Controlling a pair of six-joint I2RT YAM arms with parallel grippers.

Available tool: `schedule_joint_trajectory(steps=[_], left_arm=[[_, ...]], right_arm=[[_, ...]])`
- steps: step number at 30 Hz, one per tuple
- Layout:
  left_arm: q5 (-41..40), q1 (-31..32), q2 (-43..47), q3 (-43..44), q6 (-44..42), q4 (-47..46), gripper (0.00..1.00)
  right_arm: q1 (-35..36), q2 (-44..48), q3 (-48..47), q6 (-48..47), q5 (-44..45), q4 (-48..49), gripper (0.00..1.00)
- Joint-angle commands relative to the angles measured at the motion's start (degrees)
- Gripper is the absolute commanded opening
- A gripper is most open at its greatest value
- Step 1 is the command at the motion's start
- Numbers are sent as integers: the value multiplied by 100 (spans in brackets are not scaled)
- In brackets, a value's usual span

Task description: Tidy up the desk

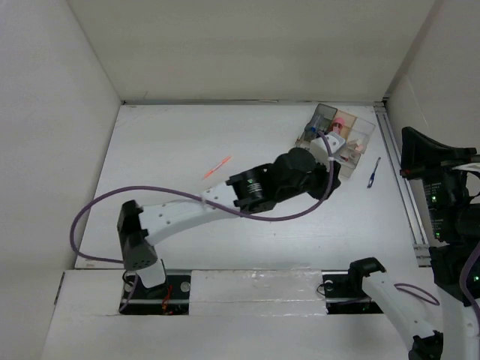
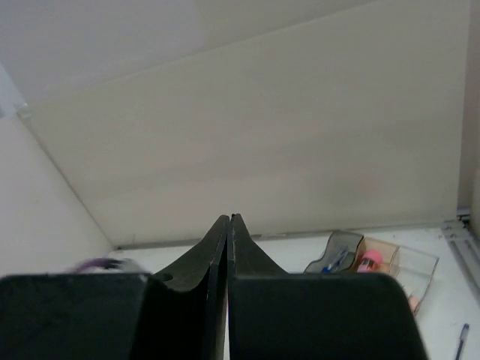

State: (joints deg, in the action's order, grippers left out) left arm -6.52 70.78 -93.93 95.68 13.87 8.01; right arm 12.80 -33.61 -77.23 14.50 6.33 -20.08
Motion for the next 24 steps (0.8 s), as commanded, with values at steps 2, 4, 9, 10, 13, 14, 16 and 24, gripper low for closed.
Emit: schedule_joint_trajectory(steps=[2, 4, 9, 10, 13, 14, 16, 24], left_arm=[[-147, -144, -1360, 789, -104, 42, 31], [-235, -144, -1872, 1310, -191, 130, 30], [-385, -144, -3428, 3182, -420, 122, 32], [-367, -144, -3665, 3498, -446, 139, 32], [-437, -144, -4317, 4116, -543, -323, 34], [-420, -144, -4509, 4108, -665, -527, 35], [-350, -144, -4695, 4134, -754, -913, 38], [72, -197, -5469, 4459, -1052, -1608, 45]], right_arm=[[38, 117, -450, -211, -263, -541, 0], [118, 135, -582, -264, -509, -629, 0], [460, 433, -600, -308, -589, -734, 0], [548, 477, -600, -325, -589, -787, 0], [627, 618, -662, -325, -589, -980, 0], [680, 644, -662, -325, -780, -1007, 0], [680, 732, -679, -325, -940, -1112, 0], [680, 996, -434, -299, -1310, -1138, 7]])
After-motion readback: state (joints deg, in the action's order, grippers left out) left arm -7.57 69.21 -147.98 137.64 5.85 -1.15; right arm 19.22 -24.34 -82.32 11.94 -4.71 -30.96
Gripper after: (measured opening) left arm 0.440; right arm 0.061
